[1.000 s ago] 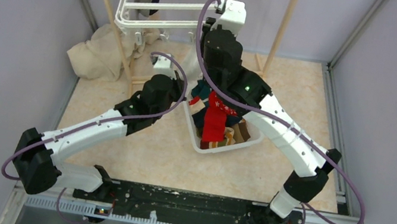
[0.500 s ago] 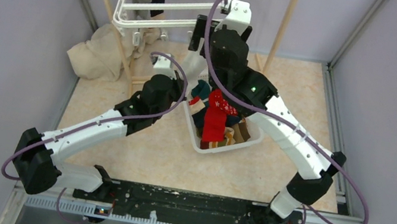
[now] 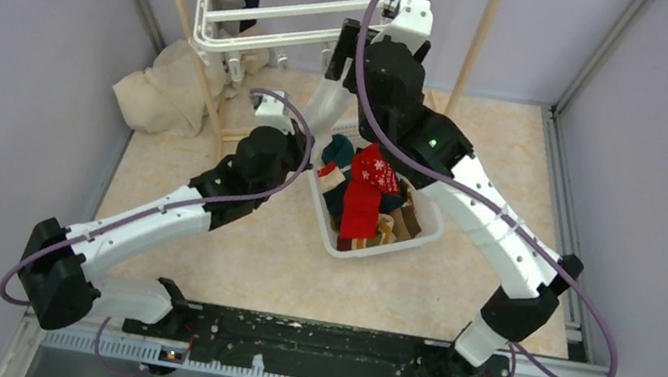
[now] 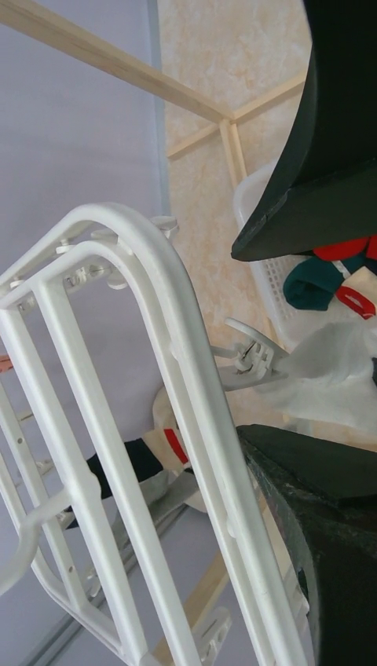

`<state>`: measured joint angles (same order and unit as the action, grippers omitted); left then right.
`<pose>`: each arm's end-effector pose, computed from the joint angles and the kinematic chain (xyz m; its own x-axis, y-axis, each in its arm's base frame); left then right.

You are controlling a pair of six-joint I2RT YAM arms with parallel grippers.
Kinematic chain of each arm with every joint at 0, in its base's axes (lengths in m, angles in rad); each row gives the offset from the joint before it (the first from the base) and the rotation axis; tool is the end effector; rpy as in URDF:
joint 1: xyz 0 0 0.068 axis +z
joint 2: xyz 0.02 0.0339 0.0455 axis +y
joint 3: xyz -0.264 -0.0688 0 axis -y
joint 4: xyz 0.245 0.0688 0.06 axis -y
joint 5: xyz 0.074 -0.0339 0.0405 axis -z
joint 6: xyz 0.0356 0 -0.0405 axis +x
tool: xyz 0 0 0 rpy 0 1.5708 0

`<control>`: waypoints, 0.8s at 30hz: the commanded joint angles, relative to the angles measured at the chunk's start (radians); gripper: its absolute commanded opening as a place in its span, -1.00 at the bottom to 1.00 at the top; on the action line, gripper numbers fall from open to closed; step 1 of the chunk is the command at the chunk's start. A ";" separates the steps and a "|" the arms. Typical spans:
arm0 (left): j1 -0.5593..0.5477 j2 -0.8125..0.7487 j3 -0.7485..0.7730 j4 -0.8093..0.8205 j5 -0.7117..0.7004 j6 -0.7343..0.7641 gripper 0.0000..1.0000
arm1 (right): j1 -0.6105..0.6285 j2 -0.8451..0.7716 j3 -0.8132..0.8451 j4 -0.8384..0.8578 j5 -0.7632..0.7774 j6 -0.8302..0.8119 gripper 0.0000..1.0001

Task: Remove the socks clipped to the hanger
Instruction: Remove the sock from the hanger.

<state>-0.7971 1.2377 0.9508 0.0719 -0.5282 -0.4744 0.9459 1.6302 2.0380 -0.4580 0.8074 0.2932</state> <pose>0.2141 -0.1935 0.3289 -0.2577 -0.3008 -0.9182 0.1754 0.9199 -0.3506 0.2170 0.2569 0.5243 -0.0682 0.2471 -0.9666 -0.1242 0.9592 0.2539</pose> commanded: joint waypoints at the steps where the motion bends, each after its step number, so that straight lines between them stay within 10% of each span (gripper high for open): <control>1: -0.008 -0.029 -0.019 0.017 0.007 0.002 -0.96 | -0.005 0.017 0.059 0.059 0.014 0.019 0.51; 14: -0.008 -0.038 -0.035 0.030 0.014 0.002 -0.97 | -0.006 0.081 0.133 0.051 0.042 0.003 0.30; 24: -0.007 -0.037 -0.035 0.031 0.020 0.003 -0.97 | -0.005 0.051 0.073 0.092 0.042 -0.009 -0.28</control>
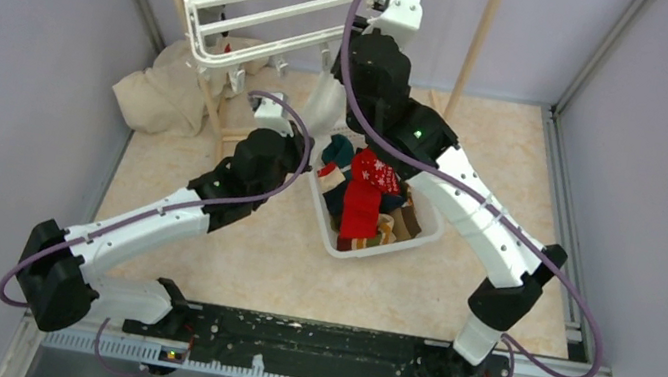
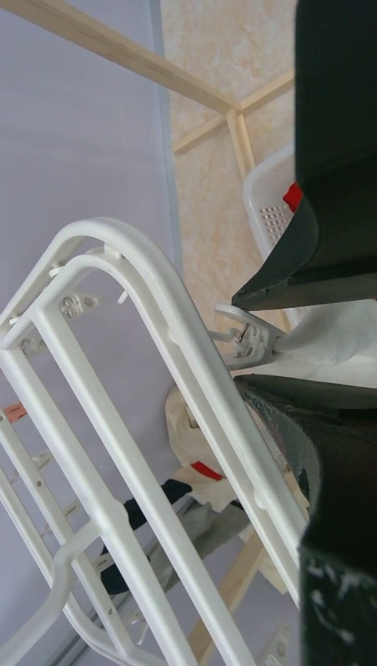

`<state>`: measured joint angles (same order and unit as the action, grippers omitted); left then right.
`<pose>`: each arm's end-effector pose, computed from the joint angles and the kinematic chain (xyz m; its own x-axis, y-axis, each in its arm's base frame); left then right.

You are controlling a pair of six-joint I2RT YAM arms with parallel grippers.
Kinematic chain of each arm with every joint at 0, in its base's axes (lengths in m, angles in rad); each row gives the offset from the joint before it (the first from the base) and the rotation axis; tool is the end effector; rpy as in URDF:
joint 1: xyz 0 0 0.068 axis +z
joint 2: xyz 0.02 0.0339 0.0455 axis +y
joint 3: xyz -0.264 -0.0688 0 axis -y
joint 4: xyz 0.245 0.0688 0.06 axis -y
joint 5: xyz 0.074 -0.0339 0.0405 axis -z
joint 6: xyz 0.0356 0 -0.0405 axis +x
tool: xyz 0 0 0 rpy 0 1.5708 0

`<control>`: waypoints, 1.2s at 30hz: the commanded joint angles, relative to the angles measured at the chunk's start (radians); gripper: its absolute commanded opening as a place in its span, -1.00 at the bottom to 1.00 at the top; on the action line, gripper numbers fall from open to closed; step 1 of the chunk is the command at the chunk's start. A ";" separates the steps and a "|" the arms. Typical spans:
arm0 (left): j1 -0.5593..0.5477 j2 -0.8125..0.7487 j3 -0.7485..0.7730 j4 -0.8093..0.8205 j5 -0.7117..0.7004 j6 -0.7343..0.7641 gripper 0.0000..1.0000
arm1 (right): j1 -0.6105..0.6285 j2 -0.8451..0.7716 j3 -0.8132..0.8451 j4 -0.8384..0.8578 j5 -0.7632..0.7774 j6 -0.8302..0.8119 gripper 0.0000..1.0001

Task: Remove the socks clipped to the hanger
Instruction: Remove the sock from the hanger.

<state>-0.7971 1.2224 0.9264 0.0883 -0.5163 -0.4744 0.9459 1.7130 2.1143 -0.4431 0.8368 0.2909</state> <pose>0.2113 -0.1912 0.3259 -0.2582 -0.3042 -0.9169 0.1873 0.9154 -0.3564 0.2304 0.2743 0.5217 -0.0548 0.2525 -0.9660 -0.0977 0.9615 0.2568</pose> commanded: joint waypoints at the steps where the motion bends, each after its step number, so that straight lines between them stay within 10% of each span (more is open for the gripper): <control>1: -0.007 -0.021 -0.011 0.014 0.009 0.002 -0.97 | -0.006 -0.036 -0.009 0.079 0.013 -0.010 -0.29; 5: -0.007 -0.022 -0.009 0.014 0.009 0.003 -0.97 | -0.005 -0.050 -0.030 0.092 0.012 -0.015 -0.47; 8: -0.007 -0.023 -0.009 0.014 0.009 0.003 -0.97 | -0.006 -0.058 -0.041 0.099 0.008 -0.018 -1.00; 12: -0.008 -0.023 -0.009 0.013 0.004 0.005 -0.97 | -0.006 -0.065 -0.051 0.099 0.004 -0.018 -1.00; 19: -0.007 -0.024 -0.009 0.011 -0.004 0.007 -0.96 | -0.006 -0.104 -0.095 0.119 -0.027 -0.024 0.33; 36: -0.008 -0.022 0.026 -0.026 0.085 -0.005 -0.95 | -0.006 -0.287 -0.263 0.036 -0.086 0.005 0.49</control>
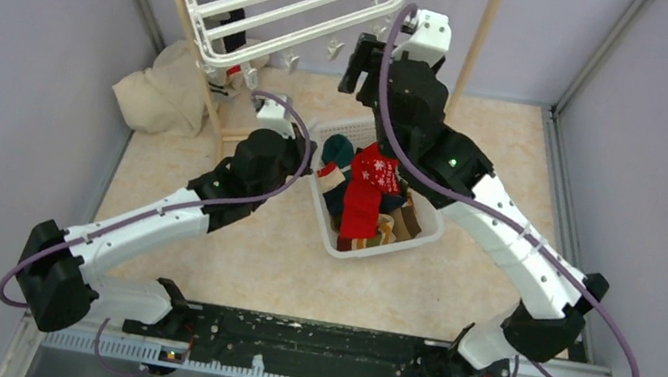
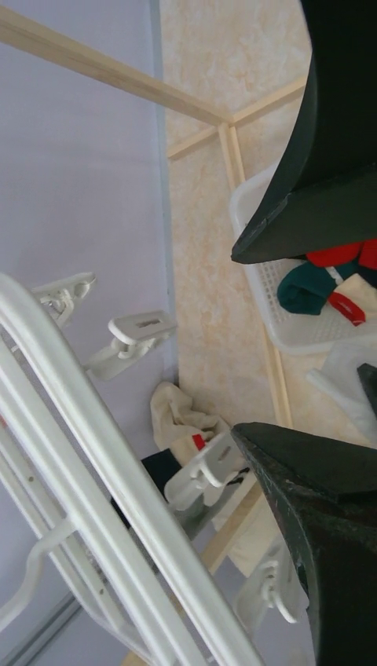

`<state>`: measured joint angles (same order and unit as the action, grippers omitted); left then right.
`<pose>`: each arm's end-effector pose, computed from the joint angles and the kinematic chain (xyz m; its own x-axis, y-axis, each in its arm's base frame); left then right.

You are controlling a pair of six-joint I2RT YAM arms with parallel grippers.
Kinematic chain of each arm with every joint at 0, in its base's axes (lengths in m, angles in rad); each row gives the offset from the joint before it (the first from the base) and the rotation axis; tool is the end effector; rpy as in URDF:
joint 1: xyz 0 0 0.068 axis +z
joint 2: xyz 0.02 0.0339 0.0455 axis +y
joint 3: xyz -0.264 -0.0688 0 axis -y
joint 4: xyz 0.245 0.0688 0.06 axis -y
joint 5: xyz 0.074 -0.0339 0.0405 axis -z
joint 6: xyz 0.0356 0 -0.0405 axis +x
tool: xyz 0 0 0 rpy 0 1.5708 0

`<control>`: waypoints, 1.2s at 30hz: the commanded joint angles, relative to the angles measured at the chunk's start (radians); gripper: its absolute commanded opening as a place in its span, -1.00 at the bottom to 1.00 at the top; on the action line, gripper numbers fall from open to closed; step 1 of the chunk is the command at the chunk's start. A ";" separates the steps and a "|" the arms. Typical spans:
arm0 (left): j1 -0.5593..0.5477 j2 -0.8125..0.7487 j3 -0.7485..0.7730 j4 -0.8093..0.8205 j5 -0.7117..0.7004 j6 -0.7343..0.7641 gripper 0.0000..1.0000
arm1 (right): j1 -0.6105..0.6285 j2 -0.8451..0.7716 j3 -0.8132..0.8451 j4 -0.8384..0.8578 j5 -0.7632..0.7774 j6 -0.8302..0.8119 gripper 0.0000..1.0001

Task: Remove the socks clipped to the hanger
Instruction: Remove the sock from the hanger, then place the sock in the bin.

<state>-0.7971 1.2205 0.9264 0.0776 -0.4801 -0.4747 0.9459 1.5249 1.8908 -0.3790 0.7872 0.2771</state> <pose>0.2105 -0.1919 0.3252 -0.2794 -0.2941 -0.9140 0.2153 0.9085 -0.3582 0.2043 0.2402 0.5196 -0.0506 0.2599 -0.9643 -0.1499 0.9526 0.2646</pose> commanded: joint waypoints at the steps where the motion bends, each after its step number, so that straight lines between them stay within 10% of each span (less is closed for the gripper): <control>1: -0.007 -0.017 0.033 -0.022 0.064 -0.005 -0.95 | -0.005 -0.120 -0.064 -0.039 -0.049 0.025 0.50; 19: -0.008 0.157 0.194 0.056 0.588 -0.084 -0.92 | -0.006 -0.478 -0.420 -0.172 0.016 0.100 0.54; 36: -0.034 0.416 0.278 0.136 0.643 -0.092 -0.81 | -0.006 -0.545 -0.476 -0.211 0.020 0.097 0.62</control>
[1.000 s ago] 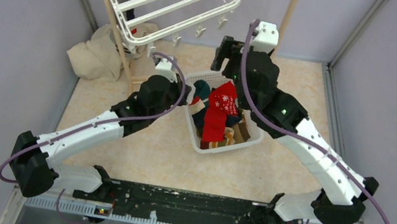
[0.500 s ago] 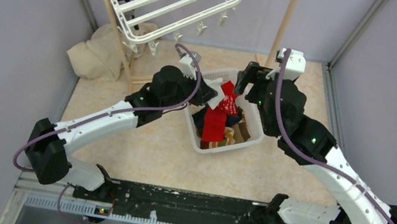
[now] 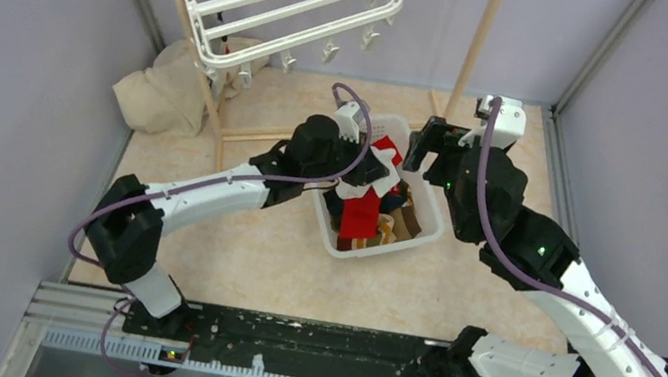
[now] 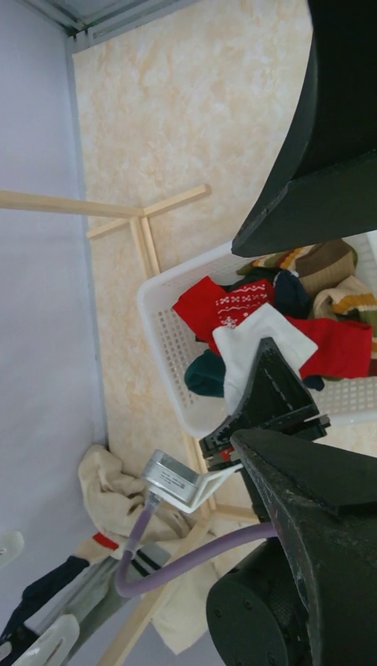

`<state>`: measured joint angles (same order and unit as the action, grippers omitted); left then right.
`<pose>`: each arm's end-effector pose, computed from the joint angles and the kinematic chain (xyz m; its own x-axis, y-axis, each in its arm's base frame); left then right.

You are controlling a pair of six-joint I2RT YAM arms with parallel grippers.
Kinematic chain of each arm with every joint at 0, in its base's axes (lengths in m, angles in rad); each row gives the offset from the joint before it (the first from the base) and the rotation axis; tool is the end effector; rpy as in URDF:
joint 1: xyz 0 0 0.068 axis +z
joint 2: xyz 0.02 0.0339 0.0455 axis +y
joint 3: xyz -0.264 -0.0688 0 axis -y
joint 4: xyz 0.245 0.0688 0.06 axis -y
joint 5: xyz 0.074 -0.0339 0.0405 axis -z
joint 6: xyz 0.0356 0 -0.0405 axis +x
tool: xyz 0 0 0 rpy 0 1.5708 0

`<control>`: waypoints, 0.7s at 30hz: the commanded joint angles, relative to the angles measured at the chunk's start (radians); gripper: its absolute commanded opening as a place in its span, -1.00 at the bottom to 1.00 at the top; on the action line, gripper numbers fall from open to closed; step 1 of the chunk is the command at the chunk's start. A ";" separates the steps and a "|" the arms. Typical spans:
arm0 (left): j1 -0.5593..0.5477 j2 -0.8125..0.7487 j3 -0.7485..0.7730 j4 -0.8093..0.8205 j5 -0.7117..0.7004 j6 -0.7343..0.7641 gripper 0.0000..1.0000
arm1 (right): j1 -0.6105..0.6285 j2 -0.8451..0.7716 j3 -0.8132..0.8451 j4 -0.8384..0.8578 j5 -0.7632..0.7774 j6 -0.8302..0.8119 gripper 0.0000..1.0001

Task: Remove the socks clipped to the hanger
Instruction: Place the sock in the bin.

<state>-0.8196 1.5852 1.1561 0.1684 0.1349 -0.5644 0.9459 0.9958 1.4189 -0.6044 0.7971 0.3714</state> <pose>0.2539 -0.2789 0.3019 -0.5835 -0.1518 -0.7978 0.5927 0.5919 -0.5461 0.1215 0.1250 0.4725 -0.1546 0.2192 -0.9634 -0.1063 0.9657 0.2368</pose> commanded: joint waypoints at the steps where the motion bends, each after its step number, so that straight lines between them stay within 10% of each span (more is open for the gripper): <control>1: -0.012 0.067 0.051 0.041 0.022 -0.004 -0.72 | -0.007 -0.016 -0.005 0.015 0.010 0.002 0.62; 14: -0.015 0.206 0.115 -0.066 0.047 0.036 0.22 | -0.056 0.006 -0.034 0.017 -0.064 0.025 0.69; 17: -0.020 0.180 0.108 -0.079 0.076 0.044 0.90 | -0.074 0.018 -0.027 0.009 -0.087 0.030 0.70; 21: -0.039 0.131 0.122 -0.153 0.077 0.074 0.98 | -0.108 0.049 0.006 0.001 -0.134 0.034 0.72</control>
<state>-0.8349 1.7809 1.2373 0.0788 0.1810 -0.5297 0.8673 1.0203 1.3746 -0.6170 0.7189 0.3912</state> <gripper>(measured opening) 0.986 0.857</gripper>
